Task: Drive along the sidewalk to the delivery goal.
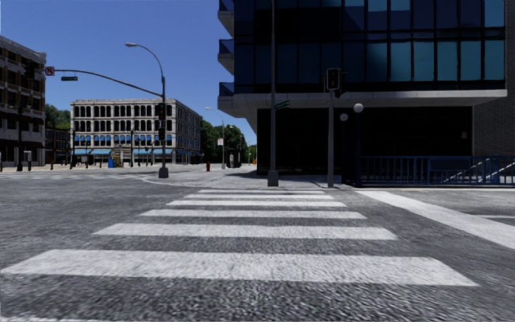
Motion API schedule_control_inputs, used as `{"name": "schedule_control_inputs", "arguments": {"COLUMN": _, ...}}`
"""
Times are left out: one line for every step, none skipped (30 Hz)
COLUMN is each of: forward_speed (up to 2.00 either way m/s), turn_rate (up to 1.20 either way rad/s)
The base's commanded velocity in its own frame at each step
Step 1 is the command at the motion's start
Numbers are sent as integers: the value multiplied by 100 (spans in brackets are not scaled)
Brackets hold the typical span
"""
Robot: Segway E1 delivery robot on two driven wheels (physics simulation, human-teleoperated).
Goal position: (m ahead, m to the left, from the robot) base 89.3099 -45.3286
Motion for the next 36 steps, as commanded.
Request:
{"name": "schedule_control_inputs", "arguments": {"forward_speed": 200, "turn_rate": 12}}
{"name": "schedule_control_inputs", "arguments": {"forward_speed": 200, "turn_rate": 13}}
{"name": "schedule_control_inputs", "arguments": {"forward_speed": 200, "turn_rate": 13}}
{"name": "schedule_control_inputs", "arguments": {"forward_speed": 200, "turn_rate": 13}}
{"name": "schedule_control_inputs", "arguments": {"forward_speed": 200, "turn_rate": 13}}
{"name": "schedule_control_inputs", "arguments": {"forward_speed": 200, "turn_rate": 17}}
{"name": "schedule_control_inputs", "arguments": {"forward_speed": 200, "turn_rate": 19}}
{"name": "schedule_control_inputs", "arguments": {"forward_speed": 200, "turn_rate": 19}}
{"name": "schedule_control_inputs", "arguments": {"forward_speed": 200, "turn_rate": 19}}
{"name": "schedule_control_inputs", "arguments": {"forward_speed": 200, "turn_rate": 20}}
{"name": "schedule_control_inputs", "arguments": {"forward_speed": 200, "turn_rate": 20}}
{"name": "schedule_control_inputs", "arguments": {"forward_speed": 200, "turn_rate": 20}}
{"name": "schedule_control_inputs", "arguments": {"forward_speed": 200, "turn_rate": 20}}
{"name": "schedule_control_inputs", "arguments": {"forward_speed": 200, "turn_rate": 20}}
{"name": "schedule_control_inputs", "arguments": {"forward_speed": 200, "turn_rate": 20}}
{"name": "schedule_control_inputs", "arguments": {"forward_speed": 200, "turn_rate": 20}}
{"name": "schedule_control_inputs", "arguments": {"forward_speed": 200, "turn_rate": 20}}
{"name": "schedule_control_inputs", "arguments": {"forward_speed": 200, "turn_rate": 20}}
{"name": "schedule_control_inputs", "arguments": {"forward_speed": 200, "turn_rate": 20}}
{"name": "schedule_control_inputs", "arguments": {"forward_speed": 200, "turn_rate": 20}}
{"name": "schedule_control_inputs", "arguments": {"forward_speed": 200, "turn_rate": 21}}
{"name": "schedule_control_inputs", "arguments": {"forward_speed": 200, "turn_rate": 21}}
{"name": "schedule_control_inputs", "arguments": {"forward_speed": 200, "turn_rate": 23}}
{"name": "schedule_control_inputs", "arguments": {"forward_speed": 200, "turn_rate": 24}}
{"name": "schedule_control_inputs", "arguments": {"forward_speed": 200, "turn_rate": 24}}
{"name": "schedule_control_inputs", "arguments": {"forward_speed": 200, "turn_rate": 24}}
{"name": "schedule_control_inputs", "arguments": {"forward_speed": 200, "turn_rate": 24}}
{"name": "schedule_control_inputs", "arguments": {"forward_speed": 200, "turn_rate": 24}}
{"name": "schedule_control_inputs", "arguments": {"forward_speed": 200, "turn_rate": 24}}
{"name": "schedule_control_inputs", "arguments": {"forward_speed": 200, "turn_rate": 24}}
{"name": "schedule_control_inputs", "arguments": {"forward_speed": 200, "turn_rate": 24}}
{"name": "schedule_control_inputs", "arguments": {"forward_speed": 200, "turn_rate": 24}}
{"name": "schedule_control_inputs", "arguments": {"forward_speed": 200, "turn_rate": 24}}
{"name": "schedule_control_inputs", "arguments": {"forward_speed": 200, "turn_rate": 24}}
{"name": "schedule_control_inputs", "arguments": {"forward_speed": 200, "turn_rate": 24}}
{"name": "schedule_control_inputs", "arguments": {"forward_speed": 200, "turn_rate": 24}}
